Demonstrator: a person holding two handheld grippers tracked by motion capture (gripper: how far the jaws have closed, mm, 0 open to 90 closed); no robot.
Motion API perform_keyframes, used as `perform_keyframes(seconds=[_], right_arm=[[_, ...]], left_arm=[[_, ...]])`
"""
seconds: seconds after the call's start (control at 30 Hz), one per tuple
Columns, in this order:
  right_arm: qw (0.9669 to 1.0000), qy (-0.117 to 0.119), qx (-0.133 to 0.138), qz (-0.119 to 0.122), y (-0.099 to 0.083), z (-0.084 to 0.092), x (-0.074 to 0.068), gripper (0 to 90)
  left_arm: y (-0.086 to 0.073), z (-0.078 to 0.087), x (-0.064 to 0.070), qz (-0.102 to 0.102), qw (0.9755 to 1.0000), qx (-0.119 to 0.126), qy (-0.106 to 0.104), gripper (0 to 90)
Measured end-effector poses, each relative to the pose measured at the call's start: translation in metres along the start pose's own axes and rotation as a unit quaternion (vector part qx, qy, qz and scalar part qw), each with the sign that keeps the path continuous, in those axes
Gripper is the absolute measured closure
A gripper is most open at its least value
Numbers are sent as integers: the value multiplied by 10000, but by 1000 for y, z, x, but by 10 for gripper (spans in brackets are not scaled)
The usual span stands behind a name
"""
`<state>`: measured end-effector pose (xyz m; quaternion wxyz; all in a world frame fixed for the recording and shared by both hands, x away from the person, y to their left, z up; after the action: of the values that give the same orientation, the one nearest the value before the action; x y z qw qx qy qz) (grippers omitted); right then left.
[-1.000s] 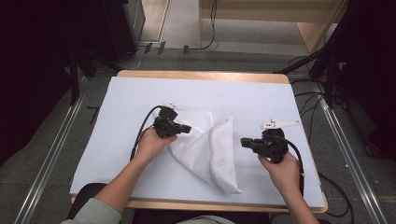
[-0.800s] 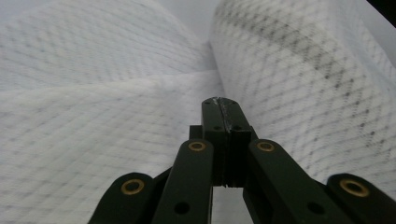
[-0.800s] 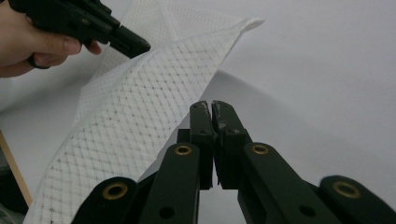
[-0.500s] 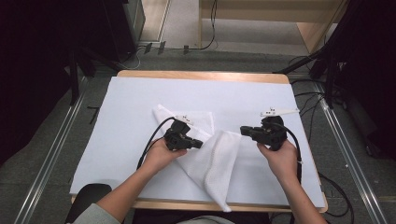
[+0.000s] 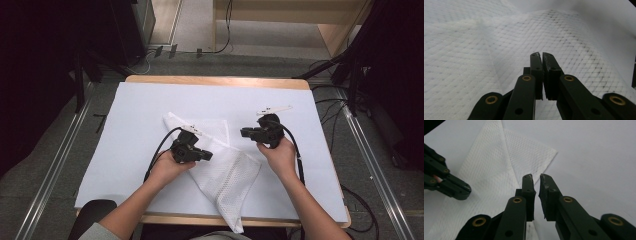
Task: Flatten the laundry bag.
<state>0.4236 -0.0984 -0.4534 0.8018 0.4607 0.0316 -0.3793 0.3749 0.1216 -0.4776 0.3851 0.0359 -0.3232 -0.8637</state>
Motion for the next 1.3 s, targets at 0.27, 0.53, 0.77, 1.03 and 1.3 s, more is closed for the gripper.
perform_keyframes(seconds=[0.27,0.53,0.77,1.03,1.3], right_arm=[[9999,-28,-137,-92,9,-47,20,775],[9986,-195,-486,-46,9,-80,27,662],[9992,-173,-373,11,11,-89,22,676],[9965,-559,-472,402,11,-93,17,830],[9978,-402,-499,151,12,-89,23,900]], left_arm=[[-4,12,-11,50,9997,52,242,831],[-7,22,-22,219,9990,165,351,802],[-10,31,-31,398,9979,265,427,789],[-12,34,-36,500,9973,289,443,763],[-13,36,-41,485,9969,319,522,703]])
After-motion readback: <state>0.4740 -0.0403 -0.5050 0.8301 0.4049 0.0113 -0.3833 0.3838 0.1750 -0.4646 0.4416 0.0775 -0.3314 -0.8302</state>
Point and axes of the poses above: each handheld gripper's, and its own axes: z roughly backward along the jaws, y roughly out of its top, x roughly to its right, the point moved 5 cm from there along -z, roughly forward along the jaws, and after that the axes turned 11 degrees about y, right-handed, at the moved point
